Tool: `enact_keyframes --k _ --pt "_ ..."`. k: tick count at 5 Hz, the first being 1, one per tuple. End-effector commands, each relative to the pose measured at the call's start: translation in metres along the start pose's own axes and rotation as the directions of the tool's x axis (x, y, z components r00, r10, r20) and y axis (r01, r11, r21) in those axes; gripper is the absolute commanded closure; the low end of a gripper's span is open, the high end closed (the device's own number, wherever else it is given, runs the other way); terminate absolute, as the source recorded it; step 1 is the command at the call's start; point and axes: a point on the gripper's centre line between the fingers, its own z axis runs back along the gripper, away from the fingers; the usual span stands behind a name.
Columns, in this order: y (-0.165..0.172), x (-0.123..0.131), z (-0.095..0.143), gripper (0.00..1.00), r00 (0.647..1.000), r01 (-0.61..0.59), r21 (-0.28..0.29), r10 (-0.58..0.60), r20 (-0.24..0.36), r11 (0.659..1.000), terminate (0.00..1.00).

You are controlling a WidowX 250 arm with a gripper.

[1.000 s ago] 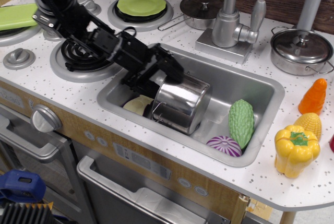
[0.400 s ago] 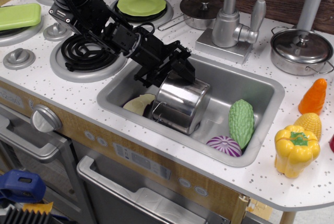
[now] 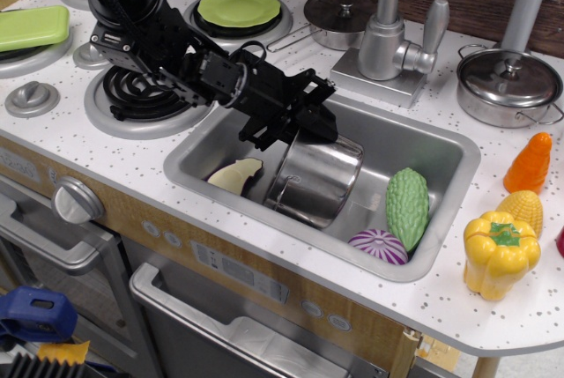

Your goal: Flip pot upright in sink

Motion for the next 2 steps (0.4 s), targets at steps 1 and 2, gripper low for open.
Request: enact_keyframes --k 1,2 --pt "-0.0086 0.0077 0.0065 1.00 0.990 0.101 0.226 -0.122 0.078 0.969 0.00" --pt "-0.0139 0.0078 0.0032 1.00 0.982 0.137 0.354 -0.173 0.072 0.925 0.00"
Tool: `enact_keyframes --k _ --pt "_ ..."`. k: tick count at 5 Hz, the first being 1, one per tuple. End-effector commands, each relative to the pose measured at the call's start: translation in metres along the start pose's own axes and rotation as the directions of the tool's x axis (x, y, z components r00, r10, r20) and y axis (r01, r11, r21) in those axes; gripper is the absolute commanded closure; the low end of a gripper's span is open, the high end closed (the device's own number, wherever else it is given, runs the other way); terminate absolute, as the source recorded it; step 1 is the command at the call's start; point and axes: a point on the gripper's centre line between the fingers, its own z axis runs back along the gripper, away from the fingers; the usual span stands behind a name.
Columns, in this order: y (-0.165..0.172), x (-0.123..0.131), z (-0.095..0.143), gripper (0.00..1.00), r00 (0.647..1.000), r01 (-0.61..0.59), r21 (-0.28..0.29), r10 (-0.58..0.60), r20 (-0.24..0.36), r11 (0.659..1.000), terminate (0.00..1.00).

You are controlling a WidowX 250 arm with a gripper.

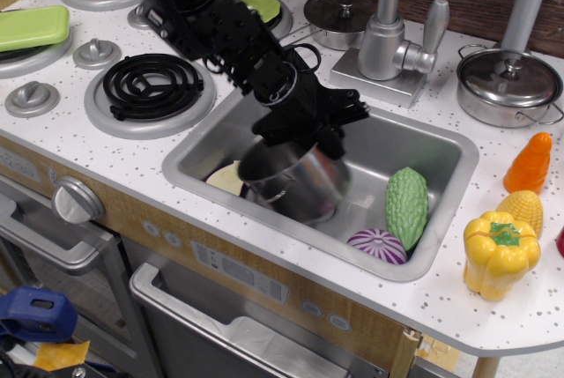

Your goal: Flip pot upright in sink

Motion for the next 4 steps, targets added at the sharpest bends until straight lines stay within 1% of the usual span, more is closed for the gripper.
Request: enact_keyframes --k 1,3,4 --pt "-0.0082 0.0123 0.0122 0.00 0.995 0.058 0.082 -0.064 0.078 0.995 0.00" --pt "-0.0082 0.0123 0.0122 0.00 0.995 0.058 0.082 -0.064 0.078 0.995 0.00" --pt "-0.0082 0.0123 0.0122 0.00 0.995 0.058 0.082 -0.064 0.078 0.995 1.00"
